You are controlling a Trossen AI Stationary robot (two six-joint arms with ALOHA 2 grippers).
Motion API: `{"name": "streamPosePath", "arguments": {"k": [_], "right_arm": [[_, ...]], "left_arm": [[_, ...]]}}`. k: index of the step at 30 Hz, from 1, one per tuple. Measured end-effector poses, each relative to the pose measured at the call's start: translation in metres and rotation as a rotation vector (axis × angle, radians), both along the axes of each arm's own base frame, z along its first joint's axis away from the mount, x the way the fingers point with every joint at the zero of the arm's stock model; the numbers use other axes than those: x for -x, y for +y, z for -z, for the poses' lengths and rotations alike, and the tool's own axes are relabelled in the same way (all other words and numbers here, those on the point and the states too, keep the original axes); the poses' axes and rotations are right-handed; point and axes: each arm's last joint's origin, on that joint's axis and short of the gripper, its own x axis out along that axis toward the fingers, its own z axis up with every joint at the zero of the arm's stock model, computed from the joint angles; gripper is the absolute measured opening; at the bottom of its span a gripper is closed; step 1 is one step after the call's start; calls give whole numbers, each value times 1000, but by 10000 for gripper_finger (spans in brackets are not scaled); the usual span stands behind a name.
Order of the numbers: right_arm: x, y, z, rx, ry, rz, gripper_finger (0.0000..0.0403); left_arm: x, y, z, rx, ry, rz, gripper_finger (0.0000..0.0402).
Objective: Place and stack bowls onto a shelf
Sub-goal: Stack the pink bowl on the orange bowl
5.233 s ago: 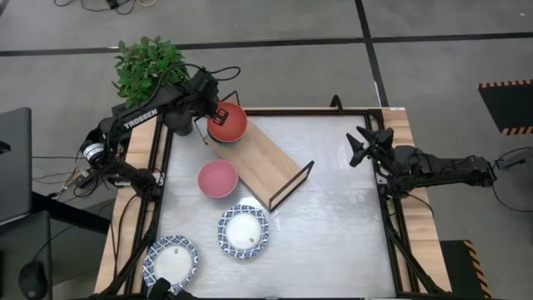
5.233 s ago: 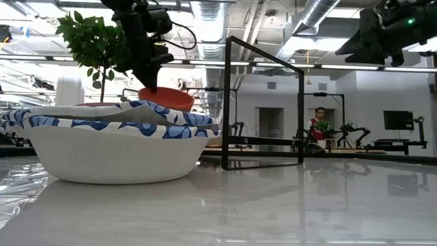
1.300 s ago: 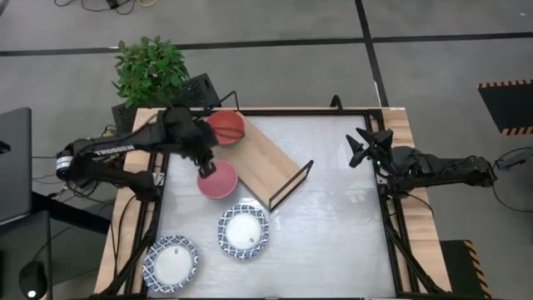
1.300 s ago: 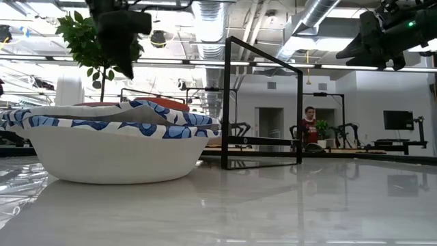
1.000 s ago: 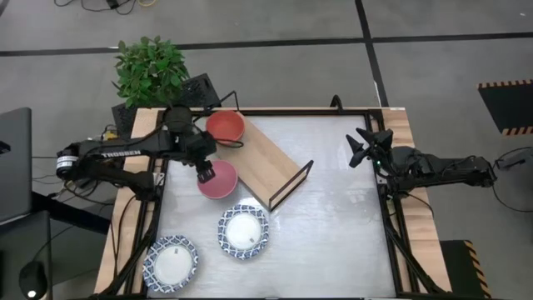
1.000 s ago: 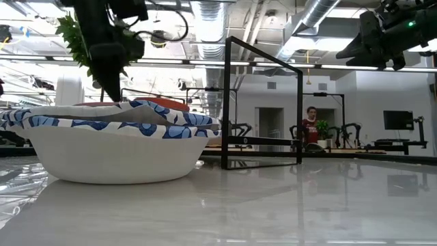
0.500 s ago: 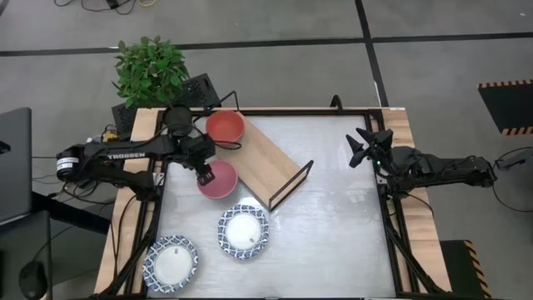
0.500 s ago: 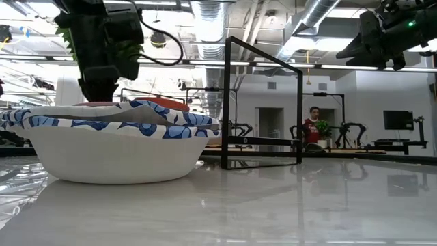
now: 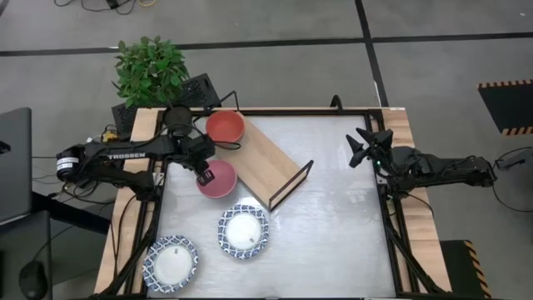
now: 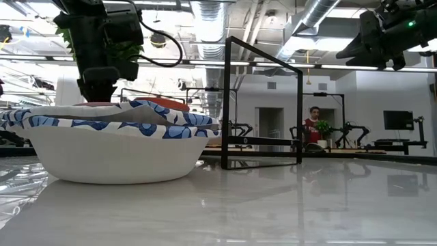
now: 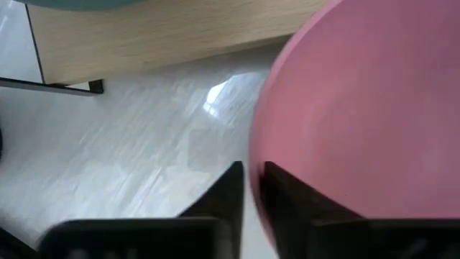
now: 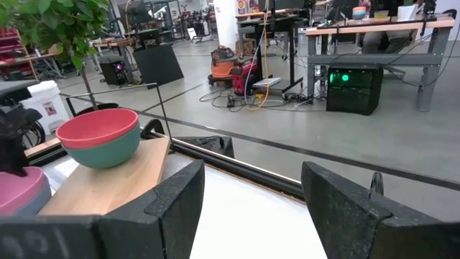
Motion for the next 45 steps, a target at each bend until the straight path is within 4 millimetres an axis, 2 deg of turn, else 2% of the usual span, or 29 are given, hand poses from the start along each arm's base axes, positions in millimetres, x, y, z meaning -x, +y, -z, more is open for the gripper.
{"name": "streamPosePath", "arguments": {"k": [2,10,28,35,45], "right_arm": [[0,0,0,0,0,0,260],[0,0,0,1,1,0,260],[0,0,0,1,3,0,260],[0,0,2,1,19,0,260],[0,0,2,1,19,0,260]], "left_arm": [[0,0,0,5,-8,-16,9],[-1,-1,-2,66,-46,-122,2],[-14,2,-51,116,-174,-152,0],[-8,-1,-66,162,-121,-120,0],[-8,0,-74,133,-137,-145,0]]}}
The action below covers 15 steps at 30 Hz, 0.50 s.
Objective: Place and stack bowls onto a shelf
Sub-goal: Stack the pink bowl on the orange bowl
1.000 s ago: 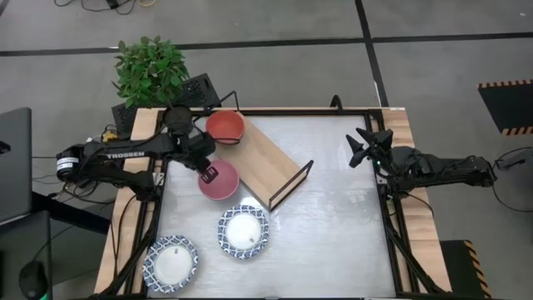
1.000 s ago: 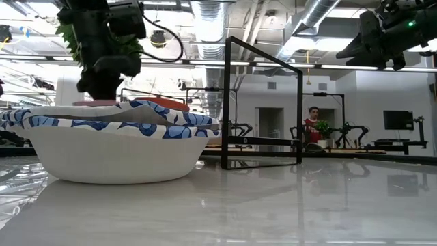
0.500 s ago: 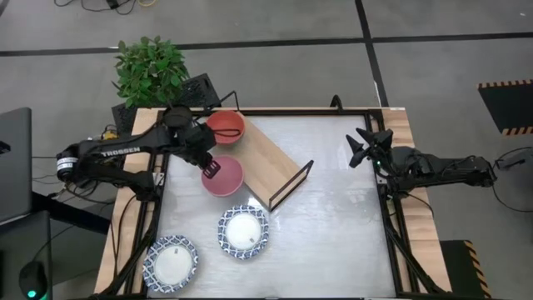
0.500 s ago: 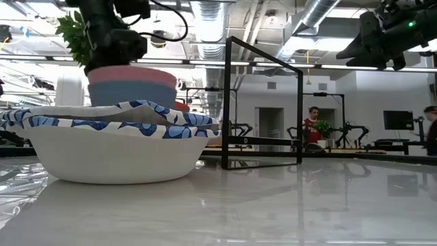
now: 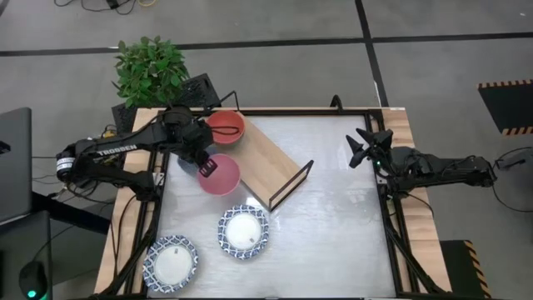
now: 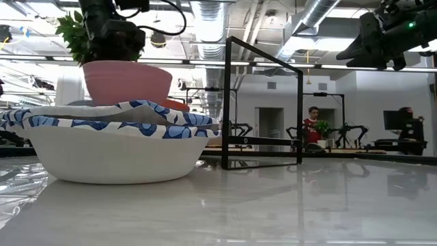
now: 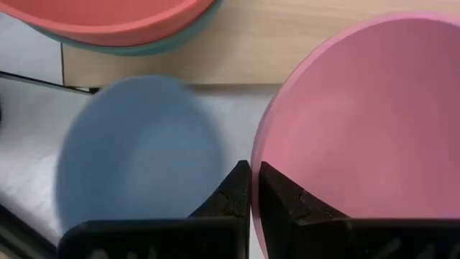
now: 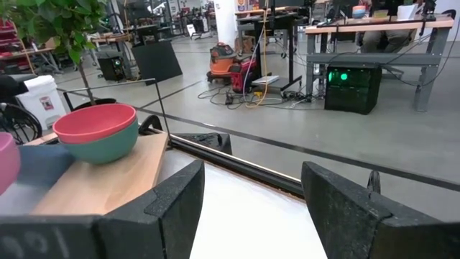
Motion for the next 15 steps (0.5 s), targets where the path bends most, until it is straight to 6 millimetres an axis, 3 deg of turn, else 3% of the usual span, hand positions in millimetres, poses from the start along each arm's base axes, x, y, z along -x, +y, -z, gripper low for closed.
{"name": "streamPosePath", "arguments": {"k": [8,15], "right_arm": [[0,0,0,0,-1,0,260],[0,0,0,0,-2,0,260]], "left_arm": [[-6,5,-5,-101,-74,-76,0],[-4,14,-23,-161,-259,-135,0]]}}
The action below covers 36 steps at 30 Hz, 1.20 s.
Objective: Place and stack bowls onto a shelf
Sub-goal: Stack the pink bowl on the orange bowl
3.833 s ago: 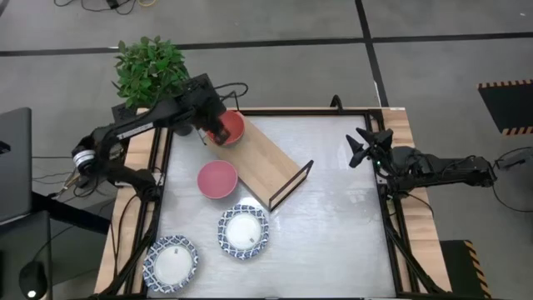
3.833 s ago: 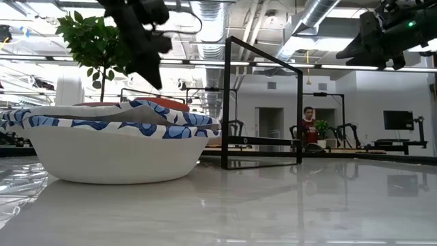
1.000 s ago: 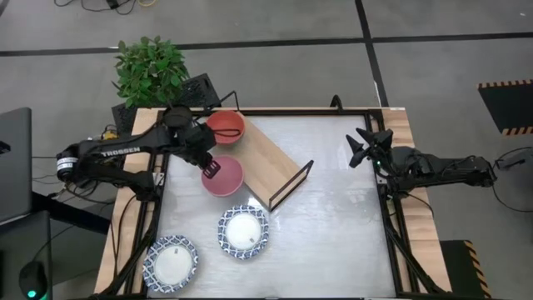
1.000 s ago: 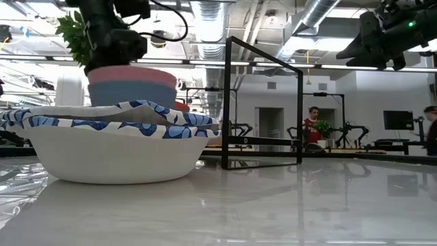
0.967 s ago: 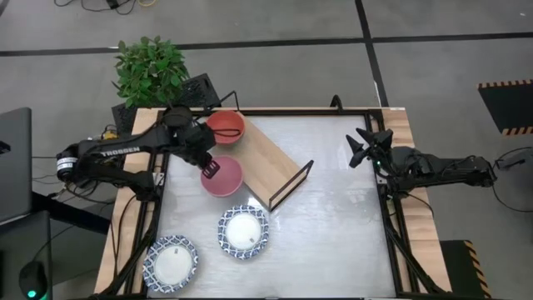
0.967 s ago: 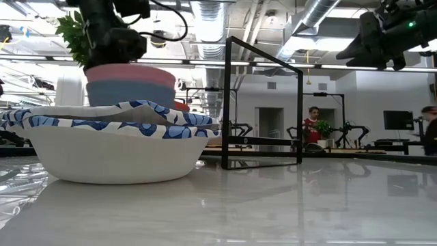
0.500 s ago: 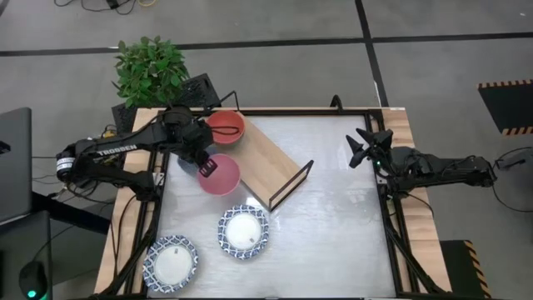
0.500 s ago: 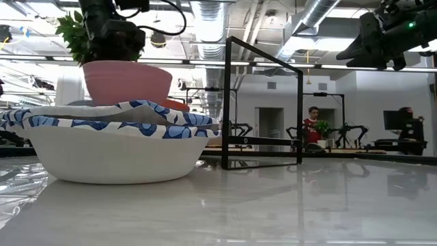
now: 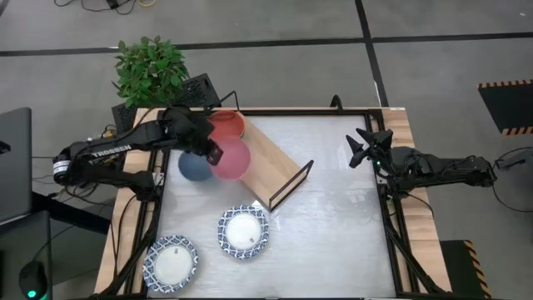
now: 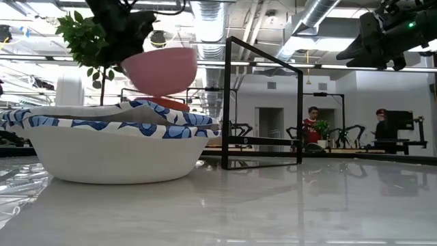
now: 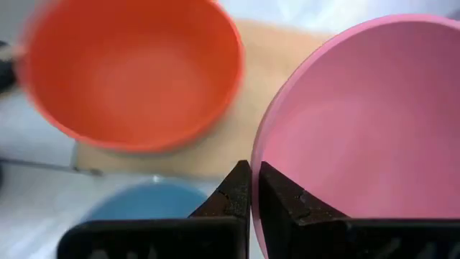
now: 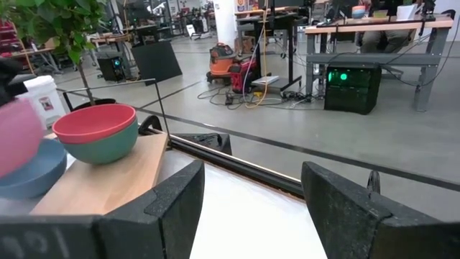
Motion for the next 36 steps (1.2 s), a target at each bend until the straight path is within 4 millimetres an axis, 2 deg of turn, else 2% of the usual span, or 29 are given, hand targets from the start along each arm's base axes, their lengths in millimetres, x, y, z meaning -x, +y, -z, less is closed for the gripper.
{"name": "streamPosePath", "arguments": {"k": [6,10,15,19,24,36], "right_arm": [[0,0,0,0,-2,0,260],[0,0,0,-1,-2,0,260],[0,0,0,-5,-7,1,260],[0,0,0,-5,-4,0,260],[0,0,1,-5,5,1,260],[1,0,4,-16,22,3,260]], "left_arm": [[6,23,-14,-158,-95,-199,0],[10,40,-20,-225,-144,-258,0],[21,59,-11,-203,-59,-329,0],[21,72,-1,-167,-10,-343,0],[19,80,2,-164,-14,-340,0],[26,84,6,-112,19,-338,0]]}}
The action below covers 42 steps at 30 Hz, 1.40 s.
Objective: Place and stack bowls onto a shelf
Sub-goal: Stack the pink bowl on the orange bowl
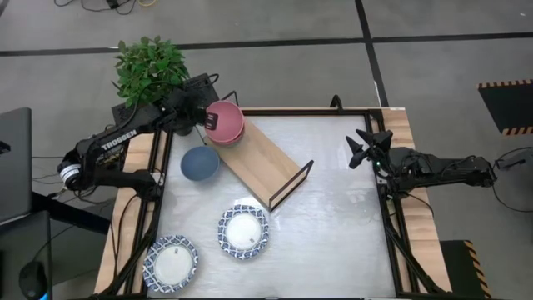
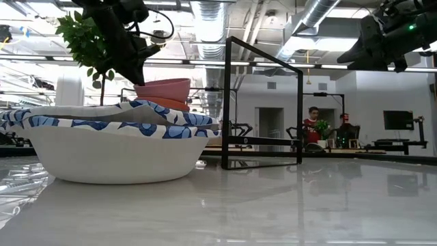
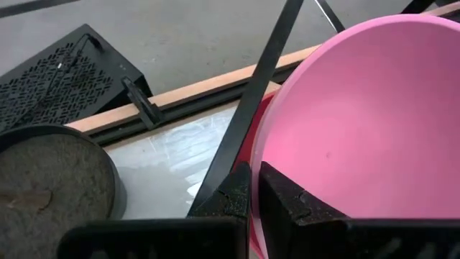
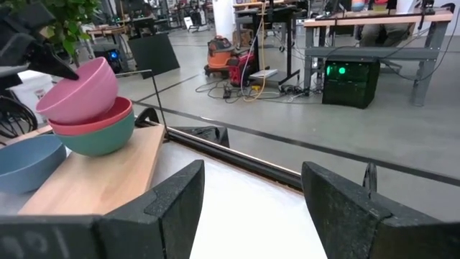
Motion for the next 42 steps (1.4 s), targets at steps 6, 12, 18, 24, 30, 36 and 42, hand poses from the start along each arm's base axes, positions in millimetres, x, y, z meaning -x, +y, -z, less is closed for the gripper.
{"name": "streamPosePath", "arguments": {"k": [6,12,18,24,30,36,42], "right_arm": [[0,0,0,0,0,0,260],[0,0,0,0,0,0,260],[0,0,0,0,0,0,260],[0,0,0,0,0,0,260],[0,0,0,0,0,0,260],[0,0,0,-1,-1,0,260],[1,0,2,-14,7,3,260]], "left_arm": [[0,1,0,-22,19,-5,10],[-1,1,-2,-33,6,-2,73],[-3,1,-3,-20,-28,50,132],[-4,1,-9,-41,-49,96,140],[-3,0,-21,-67,-11,136,77],[-2,0,-27,-111,23,149,6],[1,-2,-21,-69,104,160,0]]}}
